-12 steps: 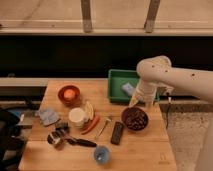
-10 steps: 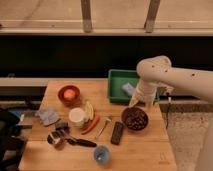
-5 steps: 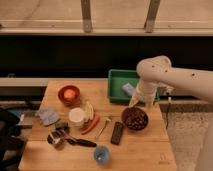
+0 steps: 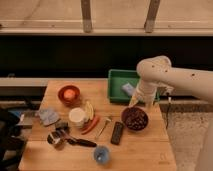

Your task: Place banana in metal cup

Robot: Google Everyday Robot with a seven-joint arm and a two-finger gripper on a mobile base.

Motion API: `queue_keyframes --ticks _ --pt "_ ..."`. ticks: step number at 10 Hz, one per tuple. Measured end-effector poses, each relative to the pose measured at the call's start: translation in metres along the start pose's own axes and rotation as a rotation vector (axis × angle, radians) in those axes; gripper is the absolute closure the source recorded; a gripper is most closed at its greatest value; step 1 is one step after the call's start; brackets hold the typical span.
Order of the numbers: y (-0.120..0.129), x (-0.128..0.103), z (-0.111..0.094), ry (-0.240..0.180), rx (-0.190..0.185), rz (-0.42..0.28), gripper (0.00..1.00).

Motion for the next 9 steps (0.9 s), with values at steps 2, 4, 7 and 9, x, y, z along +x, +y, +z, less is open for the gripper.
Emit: queue_keyframes --ticks 2,4,7,9 --pt "0.0 0.0 0.0 0.0 0.0 0.0 0.36" --pt "-0.0002 0.0 -0.0001 0.0 0.0 0.0 0.36" --pt "-0.0004 0.0009 0.0002 0.002 -0.002 -0.007 0.36" --pt "0.0026 -0.0017 0.0001 -0.004 -0.013 -0.021 0.36"
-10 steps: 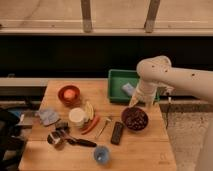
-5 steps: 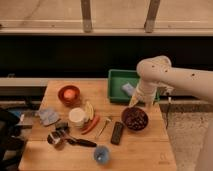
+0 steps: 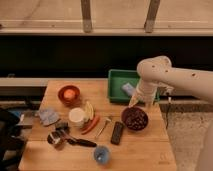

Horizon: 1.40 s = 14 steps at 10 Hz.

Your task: Place banana in metal cup

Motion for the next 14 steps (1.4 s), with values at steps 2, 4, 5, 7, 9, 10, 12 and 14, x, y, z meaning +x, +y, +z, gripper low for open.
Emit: queue_keyframes --ticks 2,4,5,7,9,10,12,14 --pt "0.008 -0.006 -0.002 -0.029 -0.031 -0.036 0.36" --pt "0.034 -0.014 -0.005 -0.084 -0.067 -0.113 0.36" --pt "0.054 -0.017 -0.006 -0.102 -0.079 -0.163 0.36" --pt "0.097 -0.022 -0.008 -0.125 -0.092 -0.261 0.36" --pt "0.151 -0.018 -0.009 -0.136 -0.108 -0.382 0.36" --pt "0.175 -0.013 -0.01 -0.15 -0.112 -0.439 0.36" --pt "0.19 -0.01 -0.012 -0.168 -0.116 -0.47 0.36" --pt "0.188 -0.011 -0.012 -0.17 -0.114 -0.467 0.36"
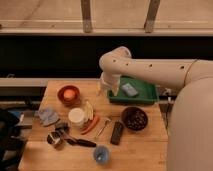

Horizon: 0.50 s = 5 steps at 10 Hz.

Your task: Place banana in metal cup

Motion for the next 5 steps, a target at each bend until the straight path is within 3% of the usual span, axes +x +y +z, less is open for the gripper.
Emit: queue_keyframes --ticks 2,5 --pt "0.003 0.001 0.002 0.007 -0.006 -0.003 0.36" --pt "0.028 -0.009 0.03 0.042 -0.031 -0.05 0.36"
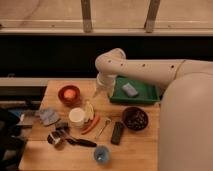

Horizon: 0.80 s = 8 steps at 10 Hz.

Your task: Place banana in metal cup

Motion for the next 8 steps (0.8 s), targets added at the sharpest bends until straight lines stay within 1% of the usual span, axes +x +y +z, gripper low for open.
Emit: queue_keyframes --ticks 1,2,3,5,6,8 --pt "0.017 -0.009 0.019 0.019 -0.02 -0.022 0.36" --pt "0.027 -0.014 0.035 0.036 -0.035 -0.036 0.36" --pt "0.036 -0.018 0.054 0.057 -0.048 -0.049 0.36" --pt "0.048 -0.019 0.083 0.104 -0.071 -0.069 0.36" --pt "0.049 -0.017 0.094 0.13 -0.079 -0.073 0.36" --pt "0.057 -0.013 0.105 0.163 -0.092 -0.086 0.36"
